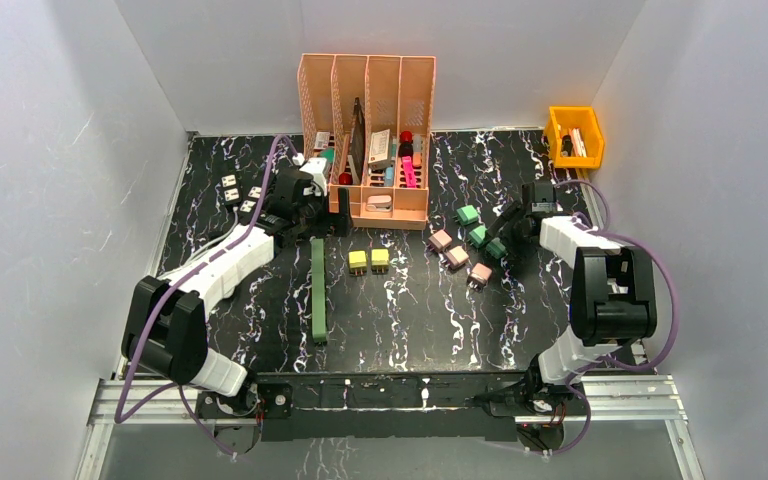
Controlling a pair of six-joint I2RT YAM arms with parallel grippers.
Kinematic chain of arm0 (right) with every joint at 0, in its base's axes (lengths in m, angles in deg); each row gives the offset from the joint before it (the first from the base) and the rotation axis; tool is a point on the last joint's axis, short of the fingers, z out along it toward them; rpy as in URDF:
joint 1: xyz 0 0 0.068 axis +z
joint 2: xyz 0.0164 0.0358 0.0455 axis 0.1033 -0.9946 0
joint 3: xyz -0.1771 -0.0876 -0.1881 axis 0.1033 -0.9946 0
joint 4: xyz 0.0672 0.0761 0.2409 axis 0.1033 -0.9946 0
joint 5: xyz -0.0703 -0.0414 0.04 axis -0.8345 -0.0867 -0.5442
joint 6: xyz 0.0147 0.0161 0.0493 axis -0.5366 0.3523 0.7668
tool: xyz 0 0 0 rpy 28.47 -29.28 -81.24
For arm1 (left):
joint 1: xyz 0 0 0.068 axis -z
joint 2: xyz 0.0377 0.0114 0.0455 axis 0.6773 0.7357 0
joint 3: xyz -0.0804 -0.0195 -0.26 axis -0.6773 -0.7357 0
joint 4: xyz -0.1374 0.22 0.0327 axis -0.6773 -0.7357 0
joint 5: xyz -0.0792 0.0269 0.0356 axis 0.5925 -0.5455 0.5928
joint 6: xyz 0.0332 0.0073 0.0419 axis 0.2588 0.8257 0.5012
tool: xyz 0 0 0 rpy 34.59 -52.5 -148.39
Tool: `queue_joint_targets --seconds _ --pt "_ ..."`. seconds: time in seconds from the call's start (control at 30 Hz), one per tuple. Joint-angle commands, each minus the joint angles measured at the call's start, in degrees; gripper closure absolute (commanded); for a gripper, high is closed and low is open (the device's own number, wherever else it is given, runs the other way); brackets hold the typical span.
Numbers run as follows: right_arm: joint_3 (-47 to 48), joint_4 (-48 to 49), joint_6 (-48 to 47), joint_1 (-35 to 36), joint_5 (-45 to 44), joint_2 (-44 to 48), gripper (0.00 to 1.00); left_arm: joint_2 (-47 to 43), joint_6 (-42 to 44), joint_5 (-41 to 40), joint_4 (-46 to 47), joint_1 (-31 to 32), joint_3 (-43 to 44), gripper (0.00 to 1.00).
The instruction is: Pull the plug off the socket
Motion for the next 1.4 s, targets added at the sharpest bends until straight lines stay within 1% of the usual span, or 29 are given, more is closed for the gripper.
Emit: queue_joint_targets --seconds 0.0,0.07,0.1,0.2,0.27,0.37,0.5,0.6,0.67,0.87,1.0,1.17,1.37 --pt "0.5 -2.0 0.0 0.1 -1.5 3.5 0.17 0.1 -2.4 4.6 1.1 0.3 0.0 0.02" --pt "1.1 -2.5 -0.8 0.1 -2.2 4.3 0.09 1.1 -3.8 5.4 1.3 0.6 -0.1 0.03" --pt "1.4 -2.6 -1.0 0.0 -2.5 4.9 0.08 1.4 -4.5 5.6 1.3 0.7 -0.2 0.05" --pt "1.7 -2.3 -1.7 0.0 -3.7 7.5 0.07 3.2 -6.3 5.8 0.4 0.7 0.1 0.13" --pt "1.8 -2.0 -2.1 0.0 -5.1 9.9 0.07 4.3 -8.0 6.4 -0.4 0.6 0.6 0.22" --pt "1.3 -0.7 -3.7 0.1 -8.1 13.5 0.06 5.7 -10.7 8.3 -0.4 0.7 0.4 0.32" --pt "0.7 -0.5 -5.6 0.0 -10.7 15.2 0.05 7.9 -12.7 11.1 0.1 0.8 0.6 0.57" --pt "0.1 -0.5 -6.0 0.0 -10.7 15.6 0.05 9.5 -13.5 10.9 -0.8 0.9 1.0 0.87" --pt "-0.6 -0.4 -6.2 0.0 -10.4 15.9 0.05 10.5 -13.8 9.8 -2.6 0.9 1.7 1.0" --pt "-1.4 0.2 -7.0 0.0 -10.6 17.0 0.05 12.4 -15.1 2.1 -9.4 0.9 3.7 1.0" --pt "-2.2 0.7 -7.5 0.0 -10.4 17.4 0.05 12.4 -16.4 -2.1 -11.8 0.9 4.1 1.0" --pt "-2.7 1.0 -7.9 -0.1 -9.9 17.6 0.05 14.1 -17.6 0.0 -11.7 1.2 3.9 1.0" --pt "-3.1 0.9 -8.3 0.0 -10.1 18.1 0.05 17.8 -19.6 1.3 -10.3 4.1 4.0 1.0"
